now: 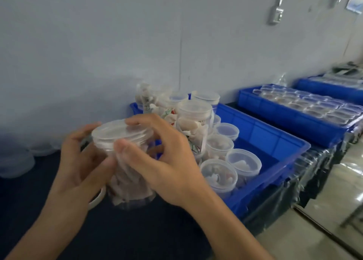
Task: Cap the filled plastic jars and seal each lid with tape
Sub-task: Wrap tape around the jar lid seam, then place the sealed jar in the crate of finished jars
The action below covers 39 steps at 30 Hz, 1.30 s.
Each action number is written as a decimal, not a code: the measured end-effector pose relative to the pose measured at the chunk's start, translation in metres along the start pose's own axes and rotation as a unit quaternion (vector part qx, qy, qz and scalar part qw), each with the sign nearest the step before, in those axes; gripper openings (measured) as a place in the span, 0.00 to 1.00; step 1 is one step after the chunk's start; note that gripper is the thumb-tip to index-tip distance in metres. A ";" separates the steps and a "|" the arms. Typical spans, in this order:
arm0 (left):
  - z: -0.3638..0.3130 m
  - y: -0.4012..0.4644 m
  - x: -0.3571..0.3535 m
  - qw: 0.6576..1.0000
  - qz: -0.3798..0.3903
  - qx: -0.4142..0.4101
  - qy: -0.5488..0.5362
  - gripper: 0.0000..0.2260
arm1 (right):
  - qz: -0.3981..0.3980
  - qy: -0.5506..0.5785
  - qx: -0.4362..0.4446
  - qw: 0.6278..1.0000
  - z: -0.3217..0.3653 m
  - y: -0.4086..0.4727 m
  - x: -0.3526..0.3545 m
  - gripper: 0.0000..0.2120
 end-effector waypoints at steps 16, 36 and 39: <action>0.014 -0.009 -0.169 0.974 0.083 -0.062 0.203 0.31 | -0.190 -0.149 0.018 0.970 -0.002 -0.056 0.171 0.14; 0.031 0.022 -0.228 0.960 0.170 0.001 0.222 0.24 | -0.159 -0.207 -0.110 0.959 -0.117 -0.015 0.193 0.16; 0.030 0.020 -0.228 0.961 0.176 -0.001 0.211 0.24 | -0.143 -0.202 -0.121 0.961 -0.119 -0.016 0.192 0.19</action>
Point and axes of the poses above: each hand's wrist, its own y-axis towards the middle knuckle, its own x-axis out of the back of the hand, z = x × y, the point moved 10 cm from there along y, towards the middle knuckle, and after that the axes turned 14 degrees about x, right-handed, at the moved point
